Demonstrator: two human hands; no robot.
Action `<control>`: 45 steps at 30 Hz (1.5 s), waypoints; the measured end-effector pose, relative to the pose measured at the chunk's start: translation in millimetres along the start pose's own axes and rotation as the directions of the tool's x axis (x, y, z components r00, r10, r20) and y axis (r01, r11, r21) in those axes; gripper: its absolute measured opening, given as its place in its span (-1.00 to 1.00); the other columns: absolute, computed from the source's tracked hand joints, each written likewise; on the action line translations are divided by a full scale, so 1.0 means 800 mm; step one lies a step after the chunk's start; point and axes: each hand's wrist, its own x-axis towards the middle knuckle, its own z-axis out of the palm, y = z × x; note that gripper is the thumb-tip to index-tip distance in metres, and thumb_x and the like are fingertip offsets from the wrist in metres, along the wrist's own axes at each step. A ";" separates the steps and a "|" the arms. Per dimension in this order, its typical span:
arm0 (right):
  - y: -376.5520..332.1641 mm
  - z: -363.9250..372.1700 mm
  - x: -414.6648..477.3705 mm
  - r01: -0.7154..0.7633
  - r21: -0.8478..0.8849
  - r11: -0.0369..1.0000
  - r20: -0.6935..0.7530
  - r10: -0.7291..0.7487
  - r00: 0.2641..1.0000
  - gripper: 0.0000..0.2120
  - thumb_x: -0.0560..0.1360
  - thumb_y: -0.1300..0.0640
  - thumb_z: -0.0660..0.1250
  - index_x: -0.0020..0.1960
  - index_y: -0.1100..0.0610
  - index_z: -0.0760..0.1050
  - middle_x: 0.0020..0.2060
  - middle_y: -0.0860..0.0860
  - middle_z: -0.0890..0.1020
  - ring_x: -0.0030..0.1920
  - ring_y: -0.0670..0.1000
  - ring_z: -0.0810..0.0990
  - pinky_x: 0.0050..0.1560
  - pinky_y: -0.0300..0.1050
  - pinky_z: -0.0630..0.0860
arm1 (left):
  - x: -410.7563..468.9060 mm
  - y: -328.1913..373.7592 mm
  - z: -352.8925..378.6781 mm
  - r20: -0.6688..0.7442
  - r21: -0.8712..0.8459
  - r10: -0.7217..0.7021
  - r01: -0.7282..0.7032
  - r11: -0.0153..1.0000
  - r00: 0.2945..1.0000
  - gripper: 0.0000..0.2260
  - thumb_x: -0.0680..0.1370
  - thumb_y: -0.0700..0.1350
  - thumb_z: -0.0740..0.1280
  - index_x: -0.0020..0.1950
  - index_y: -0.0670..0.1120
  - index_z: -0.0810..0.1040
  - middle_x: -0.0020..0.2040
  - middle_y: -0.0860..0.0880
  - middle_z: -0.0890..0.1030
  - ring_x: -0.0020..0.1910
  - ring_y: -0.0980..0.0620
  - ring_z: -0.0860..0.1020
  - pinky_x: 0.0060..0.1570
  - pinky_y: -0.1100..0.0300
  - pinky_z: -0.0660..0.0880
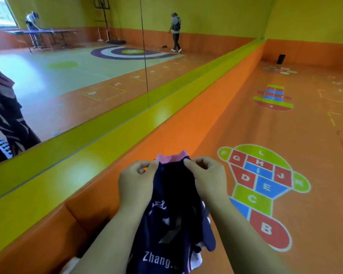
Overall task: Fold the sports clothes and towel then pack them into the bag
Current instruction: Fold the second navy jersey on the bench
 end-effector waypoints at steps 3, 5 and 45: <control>-0.002 0.013 0.000 0.016 0.044 0.999 0.130 -0.021 0.991 -0.86 0.45 0.09 0.42 -0.29 0.06 0.61 -0.35 -0.03 0.65 -0.35 -0.14 0.53 -0.31 -0.24 0.44 | -0.003 0.003 0.016 0.040 -0.023 0.016 -0.015 1.000 0.999 -0.85 0.47 -0.03 0.41 -0.30 0.02 0.62 -0.56 0.12 0.39 -0.53 0.18 0.34 -0.44 0.24 0.26; -0.003 0.016 0.000 0.038 0.065 0.997 0.189 -0.050 0.981 -0.84 0.46 0.13 0.41 -0.29 -0.02 0.62 -0.30 -0.04 0.68 -0.29 -0.13 0.58 -0.25 -0.25 0.48 | -0.003 0.006 0.024 0.069 -0.052 0.027 -0.023 0.998 0.997 -0.86 0.47 -0.05 0.42 -0.30 0.01 0.63 -0.56 0.12 0.42 -0.53 0.20 0.35 -0.45 0.28 0.28; -0.046 -0.004 0.043 0.171 0.235 0.957 0.460 -0.264 0.848 -0.80 0.41 0.28 0.46 -0.08 0.06 0.51 -0.20 -0.01 0.60 -0.20 -0.05 0.55 -0.17 -0.18 0.48 | 0.120 0.054 -0.029 0.520 0.142 0.446 -0.589 0.796 0.729 -0.81 0.38 0.11 0.39 -0.26 0.04 0.46 -0.34 -0.04 0.51 -0.38 0.15 0.41 -0.38 0.33 0.29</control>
